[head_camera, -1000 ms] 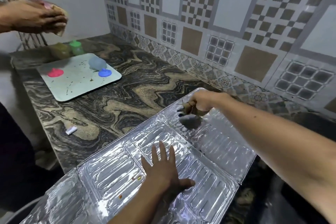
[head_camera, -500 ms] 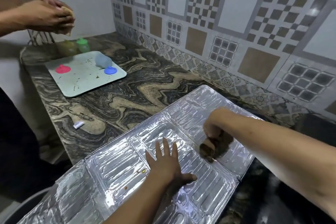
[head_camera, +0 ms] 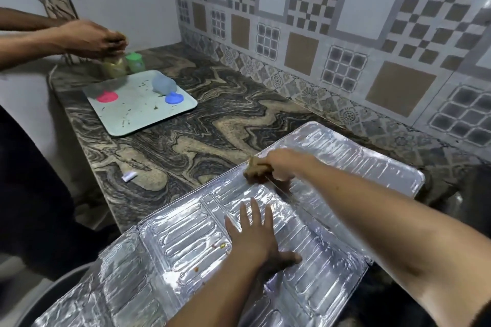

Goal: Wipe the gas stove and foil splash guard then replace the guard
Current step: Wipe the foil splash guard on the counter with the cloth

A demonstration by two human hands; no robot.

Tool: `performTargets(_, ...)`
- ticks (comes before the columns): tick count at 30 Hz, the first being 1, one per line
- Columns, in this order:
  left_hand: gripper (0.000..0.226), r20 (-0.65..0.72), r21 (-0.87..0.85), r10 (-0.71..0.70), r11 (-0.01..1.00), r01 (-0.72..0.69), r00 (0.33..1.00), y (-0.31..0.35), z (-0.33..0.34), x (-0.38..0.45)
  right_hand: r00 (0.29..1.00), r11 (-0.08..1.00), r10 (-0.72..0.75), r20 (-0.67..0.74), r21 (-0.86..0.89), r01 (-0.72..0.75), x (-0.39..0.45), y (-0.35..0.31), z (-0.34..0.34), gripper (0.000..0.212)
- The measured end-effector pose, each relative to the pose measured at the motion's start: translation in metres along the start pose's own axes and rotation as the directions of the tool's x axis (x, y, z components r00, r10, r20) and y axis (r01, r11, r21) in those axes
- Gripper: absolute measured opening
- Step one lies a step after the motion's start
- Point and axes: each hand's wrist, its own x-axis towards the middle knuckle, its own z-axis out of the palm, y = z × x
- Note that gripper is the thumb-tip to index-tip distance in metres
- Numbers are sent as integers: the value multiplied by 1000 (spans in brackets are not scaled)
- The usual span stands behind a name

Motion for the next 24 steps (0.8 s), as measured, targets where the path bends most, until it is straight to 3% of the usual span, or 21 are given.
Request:
performTargets(4,124,-17,6,6,1000,-6,1000,0,-1,-3,969,999,-19,246,43,8,-25,23,-5,42)
performTargets(8,126,-22,-20,12,1000,-12,1000,1,-1,-5,826,994,104,554,-34,-102,-65,26,2,36)
performTargets(11,127,-26,-23,16,1000,-17,1000,1,-1,-5,749,986,144,647,-154,-57,-64,24,-4,38)
performTargets(12,126,-28,-19,17,1000,-18,999,1,-1,-5,757,990,134,640,-125,-70,-58,26,-13,35)
performTargets(14,126,-26,-19,19,1000,-19,999,0,-1,-4,839,991,91,536,32,-128,-46,31,-35,22)
performTargets(16,126,-12,-16,16,1000,-16,1000,0,-1,-3,942,967,49,331,219,-127,-31,31,-52,25)
performTargets(18,126,5,-7,9,1000,-9,1000,1,-2,-2,993,954,78,84,284,-99,-11,22,-51,28)
performTargets(20,126,13,-1,3,1000,-3,1000,1,-3,-1,989,971,123,-85,218,-102,4,7,-29,35)
performTargets(24,124,25,18,-3,1000,3,1000,2,-4,-2,997,997,63,-42,-48,-65,11,-26,13,49)
